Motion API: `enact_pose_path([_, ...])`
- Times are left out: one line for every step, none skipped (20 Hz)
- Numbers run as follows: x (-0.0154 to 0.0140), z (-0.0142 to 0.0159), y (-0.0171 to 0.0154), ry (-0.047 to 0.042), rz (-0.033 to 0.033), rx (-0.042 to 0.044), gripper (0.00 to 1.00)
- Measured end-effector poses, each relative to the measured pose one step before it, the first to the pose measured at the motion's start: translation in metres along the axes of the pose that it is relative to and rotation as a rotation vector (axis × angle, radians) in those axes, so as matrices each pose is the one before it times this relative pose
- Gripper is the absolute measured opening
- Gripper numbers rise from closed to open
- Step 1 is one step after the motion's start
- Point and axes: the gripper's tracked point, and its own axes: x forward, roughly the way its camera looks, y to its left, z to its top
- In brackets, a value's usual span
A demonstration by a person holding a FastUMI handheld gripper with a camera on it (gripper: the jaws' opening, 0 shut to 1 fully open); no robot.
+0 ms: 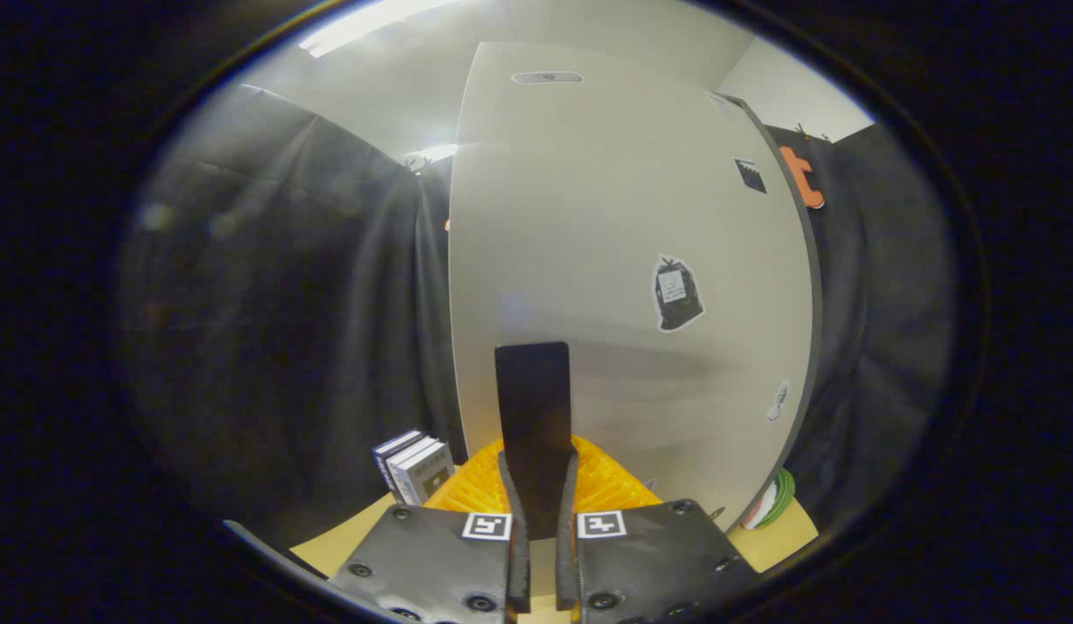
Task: Open the shoe cabinet door, grab the shoes and put them into the shoe cabinet, then close the shoe cabinet door.
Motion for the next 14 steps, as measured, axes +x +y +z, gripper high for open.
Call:
enact_pose_path([-0.01218,-0.00041,-0.00425,0.00581,0.01818,-0.00509,0.13])
enact_pose_path([-0.01049,-0.00032,-0.00447,0.00709,0.01346,-0.00606,0.13])
enact_pose_path([-0.01145,-0.00079,-0.00627,0.00561,0.01024,-0.00499,0.13])
enact_pose_path([-0.01155,0.00009,-0.00611,-0.00044,0.00535,0.00084,0.13])
enact_pose_path([-0.01185,-0.00038,-0.00671,0.00134,0.00108,0.00365,0.13])
enact_pose_path([-0.01077,0.00024,-0.00726,0.00118,-0.00293,0.00162,0.13])
enact_pose_path([-0.00933,-0.00009,-0.00880,0.00070,-0.00489,-0.00052,0.13])
enact_pose_path([-0.00826,0.00083,-0.00837,0.00327,-0.00572,-0.00321,0.13])
enact_pose_path([-0.00764,0.00061,-0.00833,0.00122,-0.00716,-0.00197,0.13])
enact_pose_path([-0.00671,0.00051,-0.00881,0.00157,-0.01128,-0.00057,0.13])
enact_pose_path([-0.00798,-0.00049,-0.00891,0.00278,-0.01464,-0.00139,0.13])
enact_pose_path([-0.00631,0.00080,-0.00820,-0.00036,-0.01896,-0.00338,0.12])
enact_pose_path([-0.00685,0.00034,-0.00889,0.00081,-0.01852,-0.00475,0.12])
enact_pose_path([-0.00571,-0.00017,-0.00766,0.00147,-0.01726,-0.00374,0.12])
